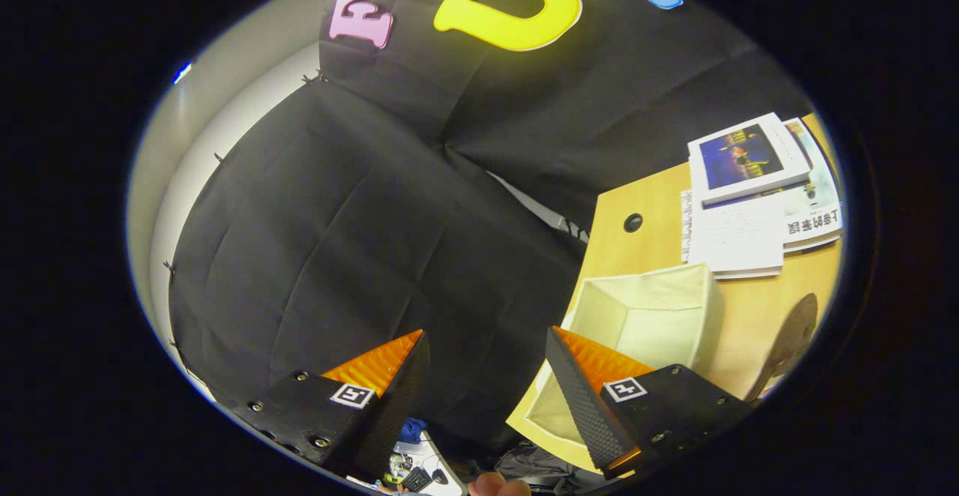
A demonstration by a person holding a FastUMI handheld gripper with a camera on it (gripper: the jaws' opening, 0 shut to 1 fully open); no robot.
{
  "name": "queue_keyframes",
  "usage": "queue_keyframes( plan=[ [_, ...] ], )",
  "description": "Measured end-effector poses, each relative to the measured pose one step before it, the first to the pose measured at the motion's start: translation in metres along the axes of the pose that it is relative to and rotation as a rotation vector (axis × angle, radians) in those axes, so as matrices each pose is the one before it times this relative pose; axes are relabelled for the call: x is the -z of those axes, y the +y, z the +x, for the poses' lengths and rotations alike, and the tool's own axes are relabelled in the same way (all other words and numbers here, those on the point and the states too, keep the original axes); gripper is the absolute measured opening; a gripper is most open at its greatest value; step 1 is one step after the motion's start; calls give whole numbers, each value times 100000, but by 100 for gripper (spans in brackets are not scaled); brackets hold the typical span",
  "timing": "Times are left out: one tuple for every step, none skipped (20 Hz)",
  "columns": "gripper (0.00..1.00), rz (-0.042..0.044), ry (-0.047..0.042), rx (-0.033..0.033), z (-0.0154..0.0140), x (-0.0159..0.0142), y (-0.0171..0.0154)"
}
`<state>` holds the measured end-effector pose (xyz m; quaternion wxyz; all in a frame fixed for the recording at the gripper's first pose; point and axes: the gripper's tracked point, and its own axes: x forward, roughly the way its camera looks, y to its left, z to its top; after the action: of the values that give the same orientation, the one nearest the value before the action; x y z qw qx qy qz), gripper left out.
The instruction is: Open the storage box then place both shoes into the box .Put the left shoe in first, then the right shoe, with the right side of both shoes facing outward in a uniform manner.
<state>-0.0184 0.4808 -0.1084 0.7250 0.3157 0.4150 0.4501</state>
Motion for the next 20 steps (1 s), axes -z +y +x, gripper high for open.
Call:
queue_keyframes(
  plan=[
    [95,-331,-1668,2061,-1075,-460,-873],
    [95,-959,-1983,2925,-1449,-85,-1105],
    [95,-1305,-1400,3136,-1007,-145,-1291],
    [95,-1286,-1595,3594,-1046,-158,-1499],
    [95,-1201,-1416,3284,-873,-196,-1345],
    [95,-1257,-1236,2883,-801,-398,-1223],
    [95,-1042,-1257,2959,-688,-43,-1230],
    [95,-874,-720,2804,-713,238,-1257],
    [95,-556,-485,2307,-588,112,-1128],
    [96,-281,-364,2597,-610,170,-1075],
    [96,-678,-195,2905,-359,84,-1219],
    [95,-943,-97,3085,-336,272,-1202],
    [96,-1204,156,3308,-237,436,-1308],
    [96,-1527,468,3225,-161,621,-1299],
    [96,-1820,1098,3998,-108,704,-1521],
    [95,-1810,1529,3668,-141,1072,-1487],
    [95,-1407,1928,2838,136,1039,-1307],
    [96,-743,2215,2771,111,1143,-989],
    [96,-123,1976,1897,206,948,-950],
    [96,-272,2286,1781,252,1033,-765]
  ],
)
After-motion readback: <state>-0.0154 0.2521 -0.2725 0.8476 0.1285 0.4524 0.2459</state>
